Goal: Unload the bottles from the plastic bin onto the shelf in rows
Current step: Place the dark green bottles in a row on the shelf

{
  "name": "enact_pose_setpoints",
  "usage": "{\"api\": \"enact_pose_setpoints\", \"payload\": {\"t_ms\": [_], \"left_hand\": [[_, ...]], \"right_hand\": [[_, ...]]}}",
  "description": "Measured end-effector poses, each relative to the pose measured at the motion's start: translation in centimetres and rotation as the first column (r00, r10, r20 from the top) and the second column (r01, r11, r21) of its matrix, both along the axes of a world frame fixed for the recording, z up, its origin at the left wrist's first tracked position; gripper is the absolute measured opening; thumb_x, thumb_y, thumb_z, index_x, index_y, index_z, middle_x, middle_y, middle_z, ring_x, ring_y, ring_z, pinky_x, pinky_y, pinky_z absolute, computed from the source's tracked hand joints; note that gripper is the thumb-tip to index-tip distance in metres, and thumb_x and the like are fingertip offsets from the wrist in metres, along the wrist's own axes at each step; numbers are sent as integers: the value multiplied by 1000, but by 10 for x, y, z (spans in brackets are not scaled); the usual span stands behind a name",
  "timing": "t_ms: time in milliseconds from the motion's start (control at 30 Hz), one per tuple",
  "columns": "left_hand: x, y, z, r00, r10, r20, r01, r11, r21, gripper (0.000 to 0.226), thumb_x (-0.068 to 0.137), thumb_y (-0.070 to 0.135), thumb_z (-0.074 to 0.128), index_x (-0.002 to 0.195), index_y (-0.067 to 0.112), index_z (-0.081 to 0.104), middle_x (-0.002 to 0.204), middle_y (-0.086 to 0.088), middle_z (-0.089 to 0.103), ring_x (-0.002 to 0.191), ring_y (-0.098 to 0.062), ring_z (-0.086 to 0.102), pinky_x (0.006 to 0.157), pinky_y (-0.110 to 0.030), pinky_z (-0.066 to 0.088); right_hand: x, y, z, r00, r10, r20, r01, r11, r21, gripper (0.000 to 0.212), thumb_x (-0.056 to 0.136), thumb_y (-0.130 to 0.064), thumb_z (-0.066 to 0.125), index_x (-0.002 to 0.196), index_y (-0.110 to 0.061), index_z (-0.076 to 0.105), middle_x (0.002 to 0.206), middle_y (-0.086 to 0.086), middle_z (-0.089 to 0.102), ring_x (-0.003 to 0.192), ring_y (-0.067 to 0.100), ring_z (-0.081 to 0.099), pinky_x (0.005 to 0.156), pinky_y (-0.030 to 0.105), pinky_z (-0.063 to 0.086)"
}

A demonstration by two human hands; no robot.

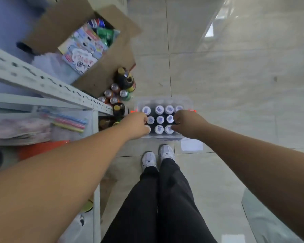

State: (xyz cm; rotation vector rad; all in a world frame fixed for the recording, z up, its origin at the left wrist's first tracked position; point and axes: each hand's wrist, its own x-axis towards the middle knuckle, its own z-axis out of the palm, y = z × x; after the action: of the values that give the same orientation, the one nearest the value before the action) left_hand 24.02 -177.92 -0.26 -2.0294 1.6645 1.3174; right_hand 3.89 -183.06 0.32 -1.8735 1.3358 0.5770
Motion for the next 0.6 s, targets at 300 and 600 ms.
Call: {"api": "enact_pose_setpoints", "payload": {"t_ms": [300,600], "left_hand": [[-21,-20,-161,999,-14,-39,14,1000,-3,22,82,22,66,84,16,45,101,-10,57,85,-29,54,64,-34,41],[-37,0,-220,982,46,182,-1,971,-239,39,90,5,51,128,10,56,134,-9,55,127,-32,40,102,-39,41]], "right_hand": [[43,-17,-159,990,125,-64,-124,992,15,20,87,-24,54,104,-15,58,93,2,54,80,28,54,64,32,38],[46,-6,-233,978,177,-107,-201,940,-276,14,90,-25,49,79,-17,50,61,-3,39,50,19,34,50,28,21]]}}
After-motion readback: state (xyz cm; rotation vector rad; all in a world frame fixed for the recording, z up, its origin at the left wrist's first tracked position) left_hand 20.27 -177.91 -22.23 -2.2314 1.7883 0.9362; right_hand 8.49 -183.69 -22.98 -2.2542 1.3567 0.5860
